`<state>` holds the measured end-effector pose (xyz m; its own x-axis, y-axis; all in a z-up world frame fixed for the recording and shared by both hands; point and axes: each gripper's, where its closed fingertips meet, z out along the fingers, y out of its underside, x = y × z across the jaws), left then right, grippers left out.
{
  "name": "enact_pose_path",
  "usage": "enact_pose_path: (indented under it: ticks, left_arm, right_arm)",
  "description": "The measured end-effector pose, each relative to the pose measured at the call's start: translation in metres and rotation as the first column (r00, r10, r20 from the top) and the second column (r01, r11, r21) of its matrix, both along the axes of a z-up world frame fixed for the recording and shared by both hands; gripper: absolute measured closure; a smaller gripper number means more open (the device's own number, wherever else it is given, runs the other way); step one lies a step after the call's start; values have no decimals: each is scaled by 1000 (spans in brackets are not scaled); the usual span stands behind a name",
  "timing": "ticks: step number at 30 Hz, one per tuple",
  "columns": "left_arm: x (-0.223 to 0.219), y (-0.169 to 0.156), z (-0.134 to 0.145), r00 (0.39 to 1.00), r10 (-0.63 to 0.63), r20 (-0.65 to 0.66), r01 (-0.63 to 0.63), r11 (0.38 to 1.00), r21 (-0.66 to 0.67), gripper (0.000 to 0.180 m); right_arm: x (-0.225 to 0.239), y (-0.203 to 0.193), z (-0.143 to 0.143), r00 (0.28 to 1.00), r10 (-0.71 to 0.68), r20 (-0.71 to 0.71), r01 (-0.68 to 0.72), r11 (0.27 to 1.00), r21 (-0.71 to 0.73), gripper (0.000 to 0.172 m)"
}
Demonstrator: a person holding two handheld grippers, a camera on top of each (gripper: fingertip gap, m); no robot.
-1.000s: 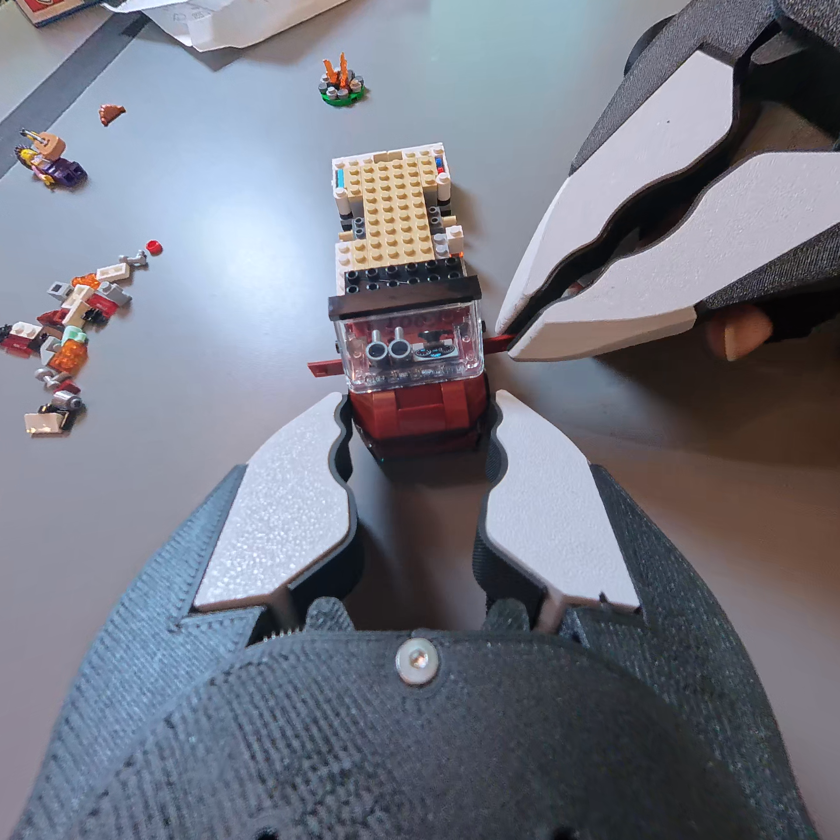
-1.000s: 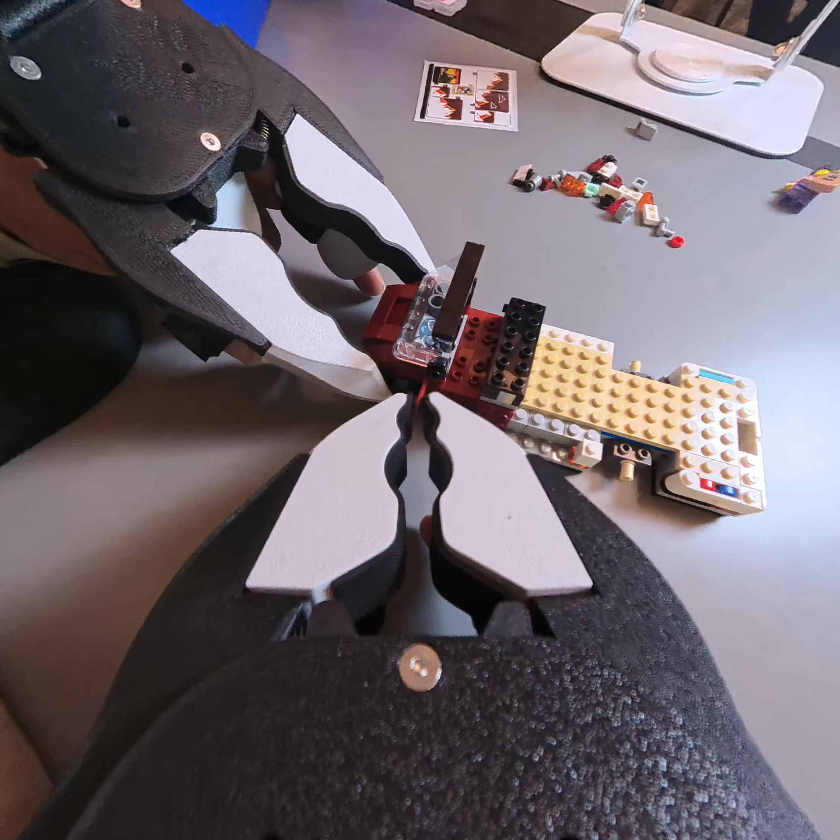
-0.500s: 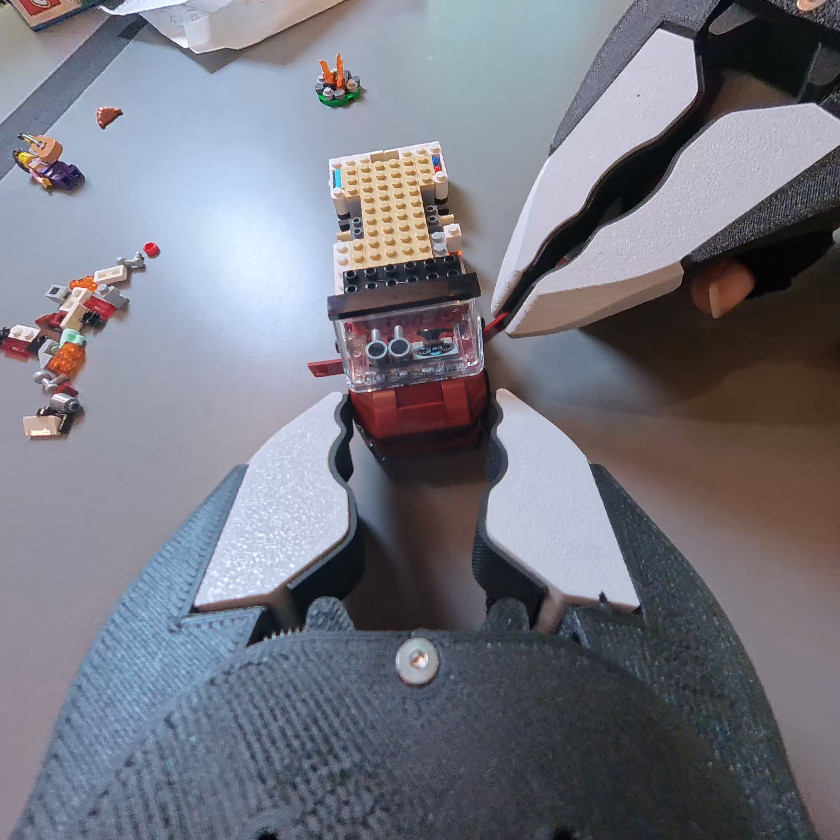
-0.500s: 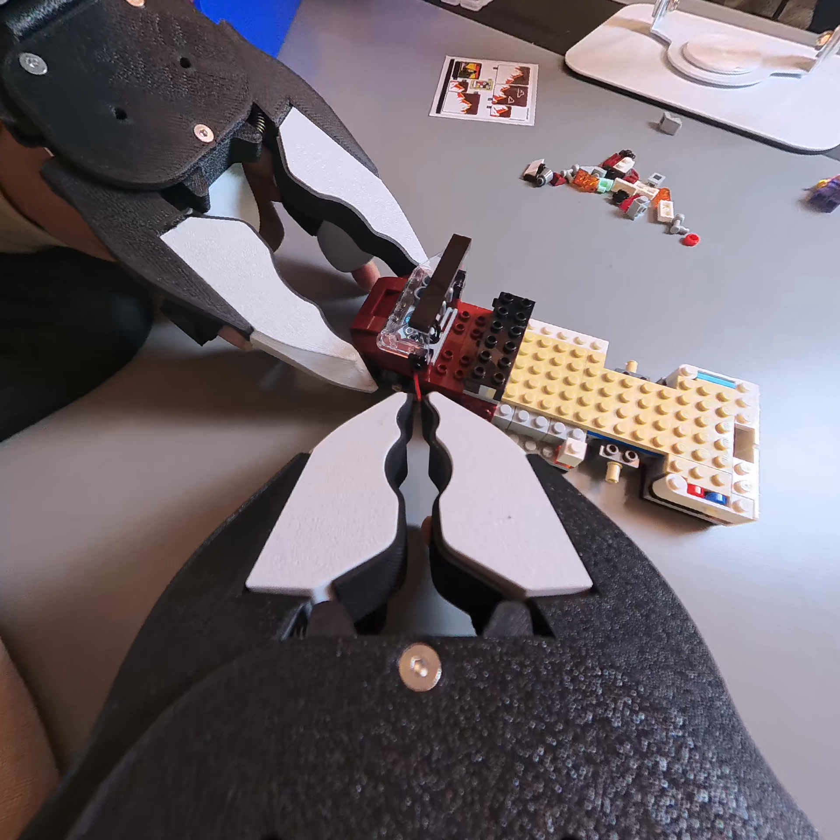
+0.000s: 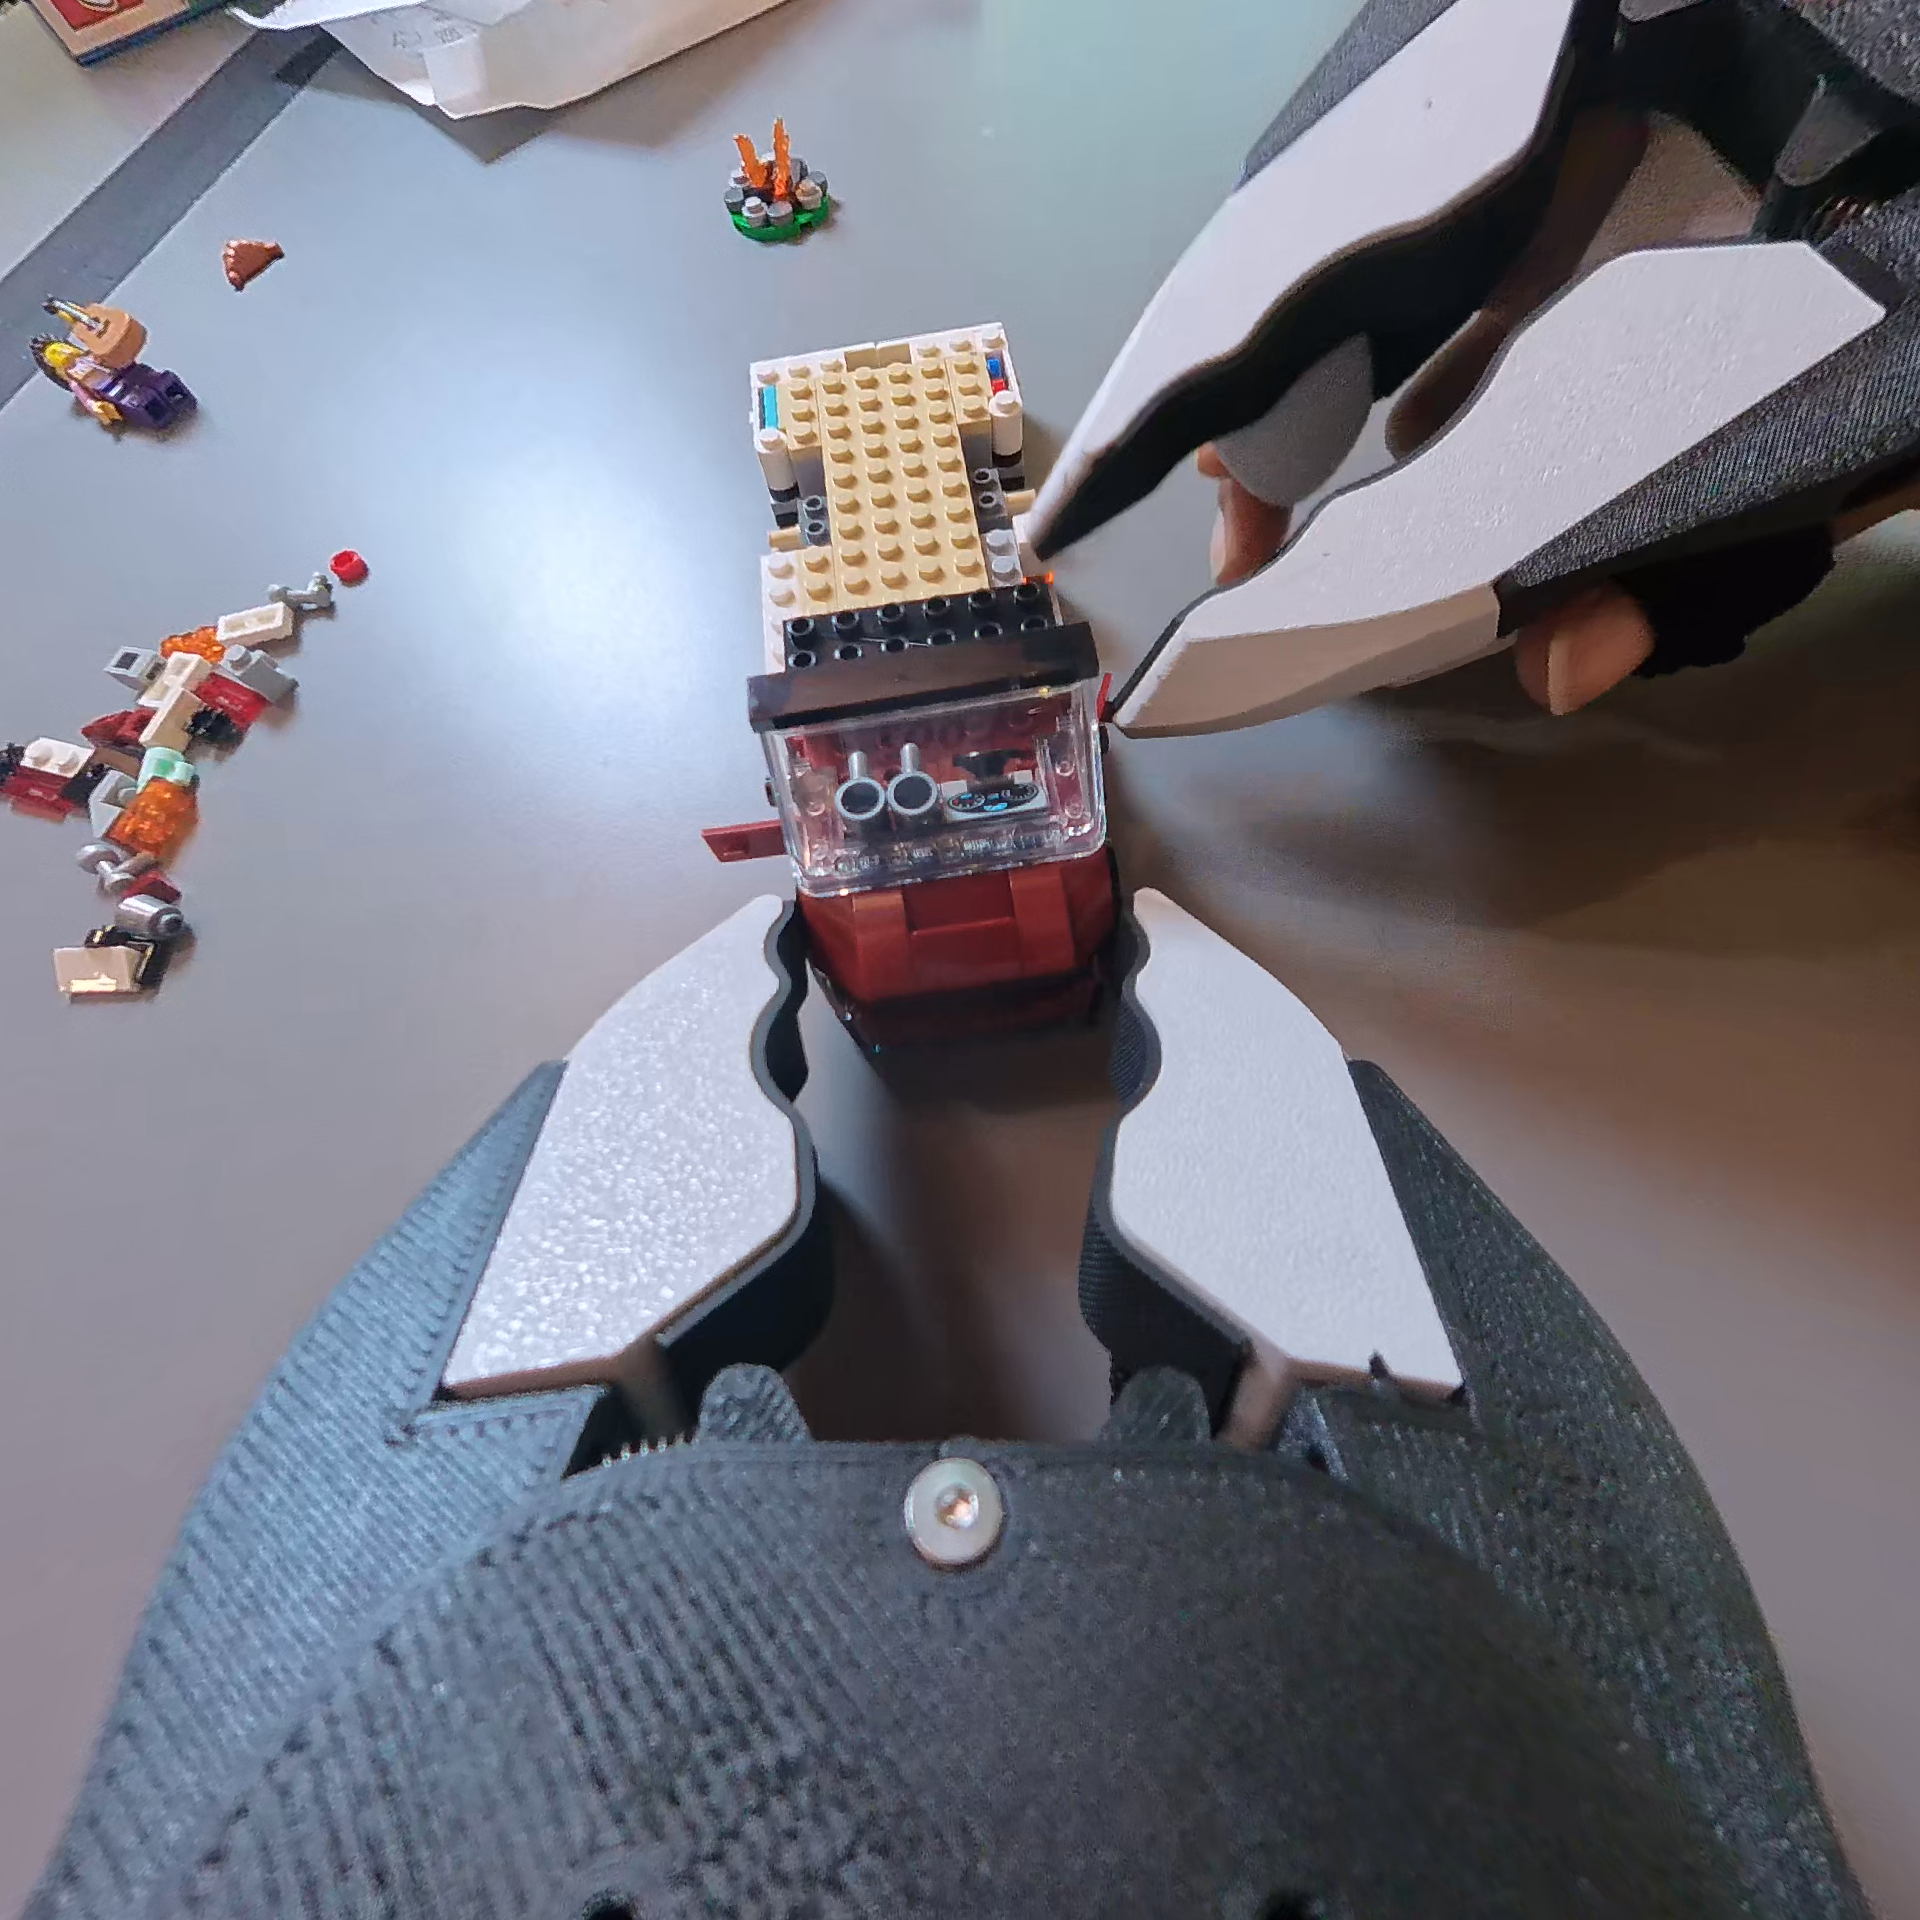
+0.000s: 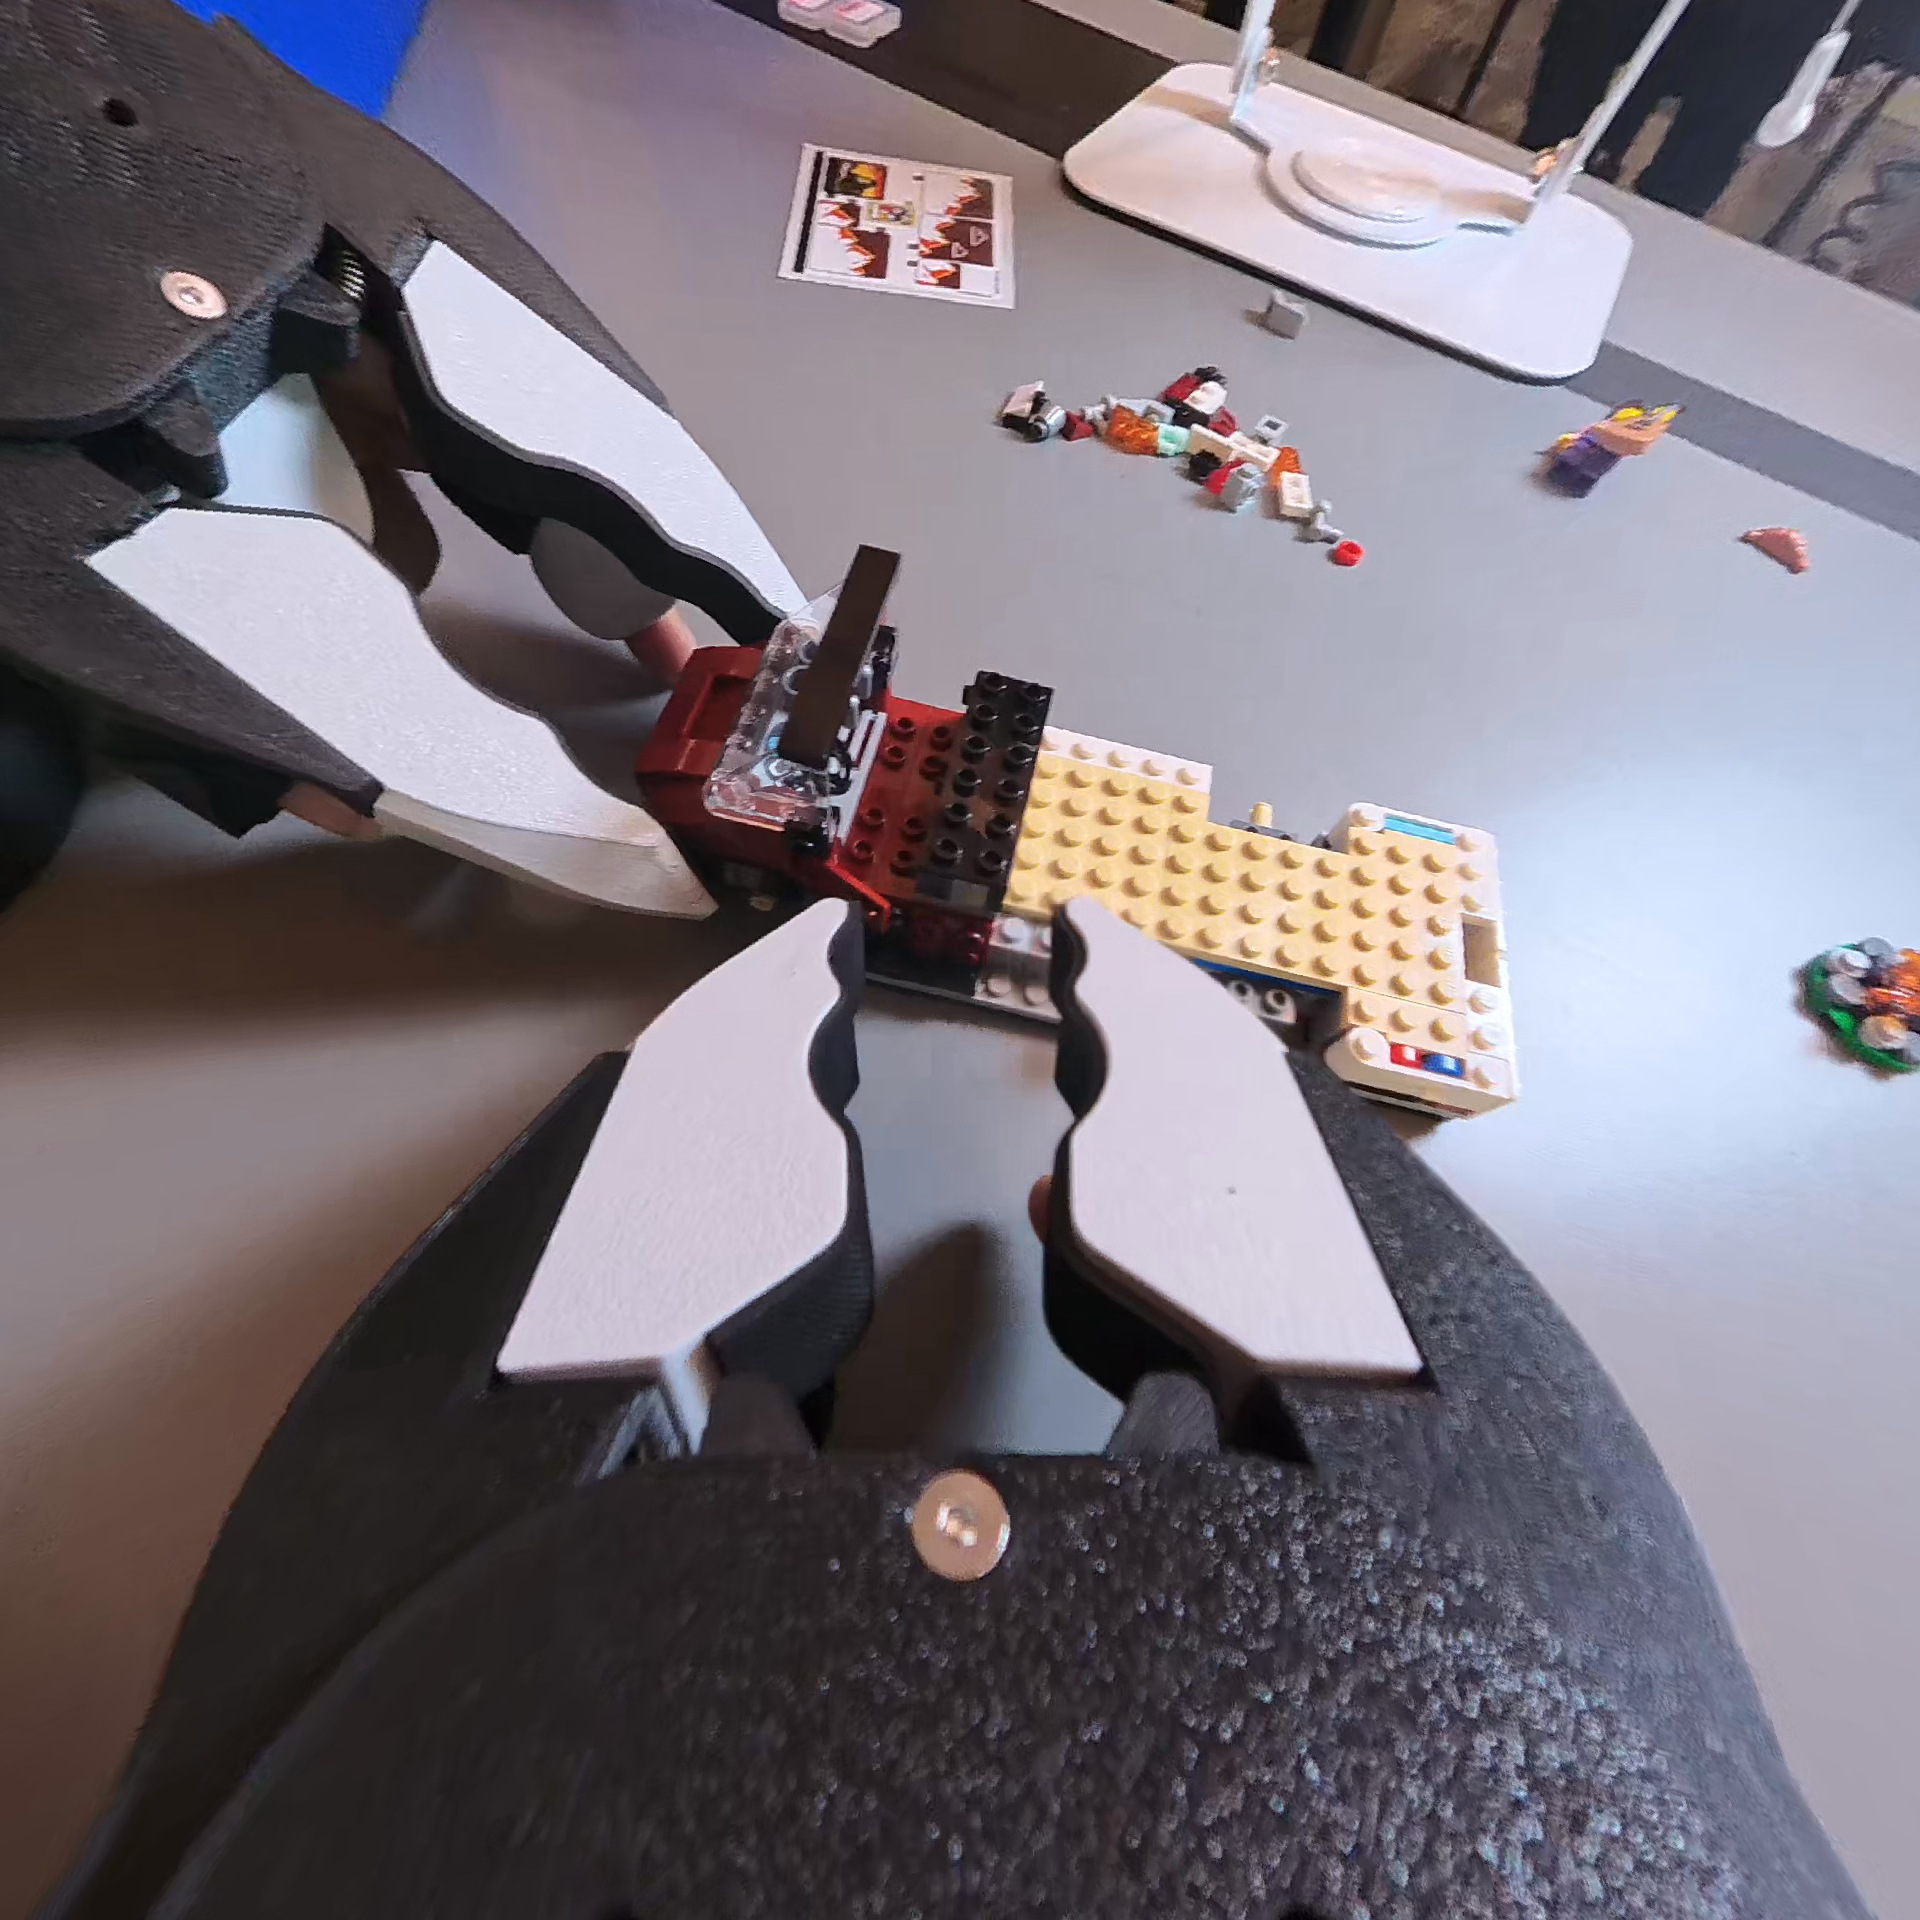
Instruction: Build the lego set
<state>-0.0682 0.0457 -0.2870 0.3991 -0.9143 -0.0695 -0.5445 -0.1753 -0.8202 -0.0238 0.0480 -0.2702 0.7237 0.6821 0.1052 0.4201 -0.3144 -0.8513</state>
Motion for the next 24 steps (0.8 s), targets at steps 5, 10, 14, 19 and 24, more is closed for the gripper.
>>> enact_pose_path:
  ticks: [5, 10, 14, 19, 24]
  left_arm:
    - [0, 0, 0, 1000, -9, 0, 9, 1000, 1, 122]
    - [-1, 0, 0, 1000, -14, 0, 14, 1000, 2, 122]
    - [-1, 0, 0, 1000, -17, 0, 17, 1000, 1, 122]
    - [-1, 0, 0, 1000, -21, -1, 21, 1000, 3, 122]
    - [-1, -2, 0, 998, -56, 6, 56, 998, -12, 122]
  right_arm:
    - [0, 4, 0, 997, 71, -7, -71, 997, -23, 130]
    - [-9, 4, -1, 985, 173, -2, -173, 985, -28, 147]
    - [-9, 4, -1, 982, 186, -8, -186, 982, -22, 148]
    - [-9, 4, -1, 983, 183, -11, -183, 983, -22, 148]
    - [-9, 0, 0, 982, 187, -4, -187, 982, -23, 146]
